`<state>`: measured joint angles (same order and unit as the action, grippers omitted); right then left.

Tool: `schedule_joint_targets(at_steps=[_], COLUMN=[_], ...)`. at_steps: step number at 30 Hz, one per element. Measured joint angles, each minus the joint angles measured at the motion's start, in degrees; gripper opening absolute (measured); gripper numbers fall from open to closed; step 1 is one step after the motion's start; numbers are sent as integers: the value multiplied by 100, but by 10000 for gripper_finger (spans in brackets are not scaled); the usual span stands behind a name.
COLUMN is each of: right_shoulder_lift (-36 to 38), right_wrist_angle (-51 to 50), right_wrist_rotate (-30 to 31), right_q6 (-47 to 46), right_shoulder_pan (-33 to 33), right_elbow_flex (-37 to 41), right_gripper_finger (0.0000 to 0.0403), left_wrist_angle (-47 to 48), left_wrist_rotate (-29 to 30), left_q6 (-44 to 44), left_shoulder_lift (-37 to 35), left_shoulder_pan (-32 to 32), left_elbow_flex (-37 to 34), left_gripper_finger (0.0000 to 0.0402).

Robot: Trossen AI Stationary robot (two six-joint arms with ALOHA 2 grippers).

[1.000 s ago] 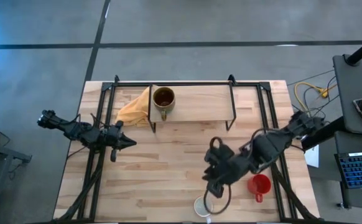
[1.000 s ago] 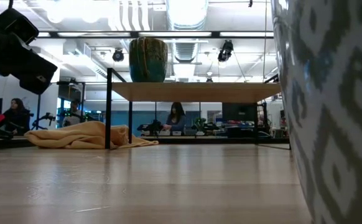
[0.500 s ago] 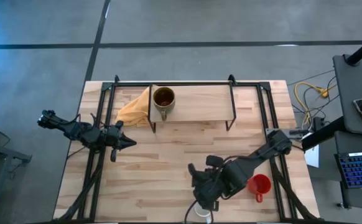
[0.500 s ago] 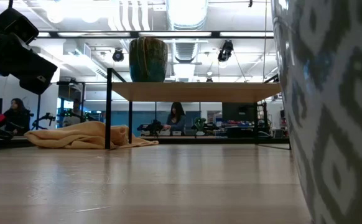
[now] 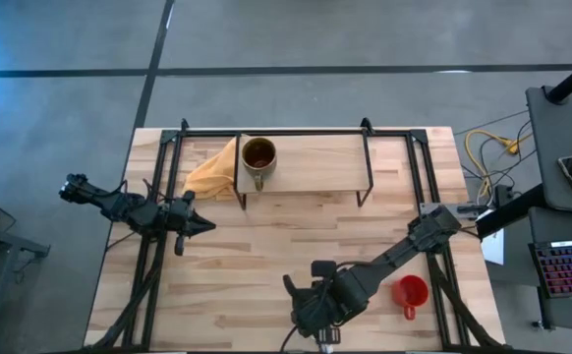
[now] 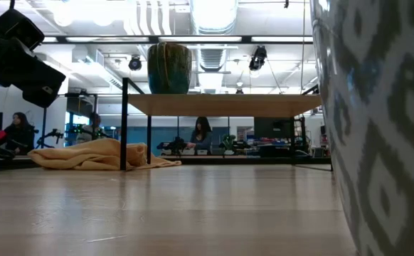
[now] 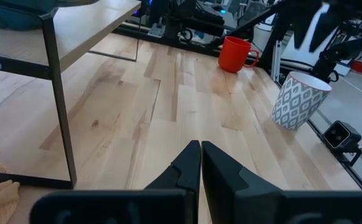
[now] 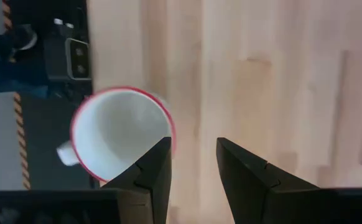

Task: Stack small to large cups/mugs on shelf
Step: Put the gray mug on the shelf

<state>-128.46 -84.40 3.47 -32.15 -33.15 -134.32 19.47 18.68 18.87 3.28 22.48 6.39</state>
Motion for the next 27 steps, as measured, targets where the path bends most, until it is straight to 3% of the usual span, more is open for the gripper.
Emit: schedule_joint_targets(at_steps=[7,18,27], right_shoulder_lift=[-188,-488,-477], right_wrist_angle=[344,408,421], right_wrist_rotate=[-499,-478,-44], right_q6=[94,330,437], right_shoulder_pan=[-44,-70,-18], right_elbow_flex=[-7,-2,91], right_gripper_finger=[121,121,121], left_wrist_angle=[-3,-12,-12], left_wrist_rotate=[0,0,0], left_q6=[0,0,0], left_shoulder_lift=[1,-4,1], left_shoulder_pan=[0,0,0], left_elbow_flex=[0,0,-2], left_gripper_finger=[0,0,0])
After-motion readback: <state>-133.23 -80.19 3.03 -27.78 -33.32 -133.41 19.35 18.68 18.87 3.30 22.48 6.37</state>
